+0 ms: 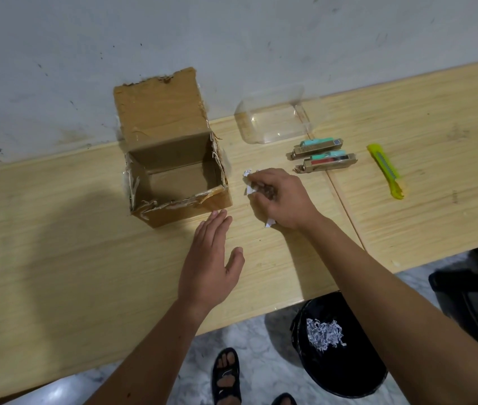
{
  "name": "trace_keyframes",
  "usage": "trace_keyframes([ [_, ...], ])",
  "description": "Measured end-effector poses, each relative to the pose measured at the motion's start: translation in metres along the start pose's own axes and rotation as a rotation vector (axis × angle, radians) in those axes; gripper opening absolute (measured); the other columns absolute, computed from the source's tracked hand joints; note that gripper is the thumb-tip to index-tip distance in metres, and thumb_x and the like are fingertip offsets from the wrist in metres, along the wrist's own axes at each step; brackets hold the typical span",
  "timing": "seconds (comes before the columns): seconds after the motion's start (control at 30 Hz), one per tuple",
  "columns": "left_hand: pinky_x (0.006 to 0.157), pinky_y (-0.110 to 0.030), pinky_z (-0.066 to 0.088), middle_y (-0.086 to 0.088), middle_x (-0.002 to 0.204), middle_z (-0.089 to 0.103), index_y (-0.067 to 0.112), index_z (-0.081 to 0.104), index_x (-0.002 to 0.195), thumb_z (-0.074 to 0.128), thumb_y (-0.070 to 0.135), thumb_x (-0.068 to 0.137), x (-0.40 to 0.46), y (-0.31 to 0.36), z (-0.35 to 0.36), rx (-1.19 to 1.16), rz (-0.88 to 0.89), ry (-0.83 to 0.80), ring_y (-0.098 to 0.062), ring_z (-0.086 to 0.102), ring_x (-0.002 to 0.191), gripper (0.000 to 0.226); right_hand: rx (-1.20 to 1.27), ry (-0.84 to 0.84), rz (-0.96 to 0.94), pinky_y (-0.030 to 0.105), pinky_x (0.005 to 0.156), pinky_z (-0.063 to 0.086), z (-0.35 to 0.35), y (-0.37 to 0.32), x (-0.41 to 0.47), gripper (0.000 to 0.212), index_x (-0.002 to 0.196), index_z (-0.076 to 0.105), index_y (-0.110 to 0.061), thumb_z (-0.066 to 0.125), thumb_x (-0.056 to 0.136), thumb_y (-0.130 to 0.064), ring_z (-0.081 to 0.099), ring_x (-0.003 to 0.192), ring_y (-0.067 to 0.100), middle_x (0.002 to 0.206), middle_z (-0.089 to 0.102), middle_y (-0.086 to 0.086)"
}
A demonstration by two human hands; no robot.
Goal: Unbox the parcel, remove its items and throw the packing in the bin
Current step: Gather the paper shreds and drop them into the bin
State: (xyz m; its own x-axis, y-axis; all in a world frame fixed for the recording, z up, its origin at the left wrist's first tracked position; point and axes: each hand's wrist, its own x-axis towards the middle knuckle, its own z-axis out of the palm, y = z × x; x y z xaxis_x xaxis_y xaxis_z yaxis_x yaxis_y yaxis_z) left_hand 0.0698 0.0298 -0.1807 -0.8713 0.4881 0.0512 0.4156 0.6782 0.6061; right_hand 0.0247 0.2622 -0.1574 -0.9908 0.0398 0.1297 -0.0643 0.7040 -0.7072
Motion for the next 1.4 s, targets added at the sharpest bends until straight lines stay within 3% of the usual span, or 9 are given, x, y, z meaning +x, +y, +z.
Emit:
trace_keyframes([
  [0.17,0.131,-0.037,0.019,0.0,0.167,0.036,0.011,0.041,0.157,0.059,0.028,0.102,0.001,0.001,-0.001,0.004,-0.012,0.0,-0.009,0.017,0.16,0.061,0.053,0.032,0.008,0.028,0.103,0.046,-0.003,-0.001,0.012,0.038,0.124,0.075,-0.017,0.075,0.086,-0.014,0.057,0.123,0.016,0.125,0.073,-0.004],
  [0.33,0.131,-0.033,0.019,0.002,0.167,0.036,0.012,0.042,0.157,0.06,0.03,0.101,0.0,0.001,-0.002,-0.003,-0.015,0.001,-0.008,0.018,0.16,0.061,-0.09,-0.178,-0.023,0.028,0.099,0.036,0.001,-0.003,0.026,0.049,0.13,0.07,-0.017,0.068,0.085,-0.035,0.05,0.122,0.023,0.131,0.065,-0.002],
  [0.47,0.131,-0.029,0.016,0.002,0.167,0.036,0.012,0.042,0.157,0.06,0.03,0.101,0.001,0.001,-0.002,0.006,-0.015,-0.003,-0.007,0.018,0.16,0.061,-0.103,-0.237,-0.068,0.029,0.099,0.042,-0.007,0.004,0.01,0.036,0.124,0.074,-0.016,0.071,0.09,-0.025,0.051,0.117,0.022,0.124,0.06,-0.001],
  [0.6,0.131,-0.037,0.022,0.0,0.166,0.038,0.011,0.043,0.156,0.062,0.027,0.1,0.001,0.001,-0.001,-0.002,-0.013,0.008,-0.011,0.021,0.159,0.061,-0.044,-0.196,-0.079,0.031,0.098,0.047,-0.015,0.01,-0.021,0.028,0.116,0.078,-0.019,0.073,0.089,-0.026,0.055,0.113,0.017,0.116,0.064,-0.006],
  [0.8,0.129,-0.039,0.026,-0.004,0.162,0.044,0.008,0.048,0.152,0.067,0.023,0.096,0.002,0.003,0.0,0.012,-0.016,0.039,-0.016,0.029,0.157,0.061,-0.199,-0.082,-0.138,0.035,0.113,0.033,-0.027,0.013,-0.052,0.048,0.129,0.068,-0.036,0.074,0.082,-0.042,0.042,0.136,0.023,0.142,0.059,-0.014],
  [0.93,0.129,-0.039,0.025,-0.005,0.161,0.046,0.007,0.049,0.151,0.067,0.022,0.095,0.001,0.004,0.001,0.024,-0.008,0.049,-0.017,0.031,0.156,0.06,-0.234,-0.099,-0.057,0.033,0.105,0.034,-0.017,0.011,-0.06,0.056,0.139,0.059,-0.039,0.072,0.084,-0.041,0.04,0.13,0.026,0.144,0.051,-0.006],
  [1.07,0.128,-0.042,0.028,-0.005,0.161,0.045,0.007,0.049,0.151,0.066,0.022,0.096,0.0,0.003,0.001,0.026,0.006,0.054,-0.017,0.031,0.156,0.059,-0.064,-0.122,-0.04,0.031,0.097,0.044,-0.007,0.007,-0.052,0.034,0.123,0.073,-0.028,0.073,0.09,-0.02,0.05,0.114,0.02,0.128,0.058,-0.004],
  [1.23,0.129,-0.043,0.027,-0.004,0.163,0.043,0.008,0.047,0.153,0.063,0.024,0.098,0.0,0.003,0.001,0.026,0.01,0.05,-0.015,0.027,0.158,0.06,0.186,0.022,0.038,0.018,0.086,0.055,-0.005,-0.008,-0.031,0.035,0.116,0.076,-0.017,0.082,0.082,-0.011,0.065,0.102,0.005,0.117,0.066,-0.005],
  [1.4,0.13,-0.039,0.023,-0.003,0.165,0.041,0.008,0.046,0.154,0.062,0.026,0.099,0.0,0.002,0.0,0.031,0.007,0.045,-0.014,0.024,0.159,0.06,0.066,0.012,0.079,0.031,0.099,0.044,-0.007,-0.008,-0.008,0.052,0.127,0.071,-0.023,0.085,0.077,-0.026,0.049,0.124,0.019,0.13,0.067,-0.008],
])
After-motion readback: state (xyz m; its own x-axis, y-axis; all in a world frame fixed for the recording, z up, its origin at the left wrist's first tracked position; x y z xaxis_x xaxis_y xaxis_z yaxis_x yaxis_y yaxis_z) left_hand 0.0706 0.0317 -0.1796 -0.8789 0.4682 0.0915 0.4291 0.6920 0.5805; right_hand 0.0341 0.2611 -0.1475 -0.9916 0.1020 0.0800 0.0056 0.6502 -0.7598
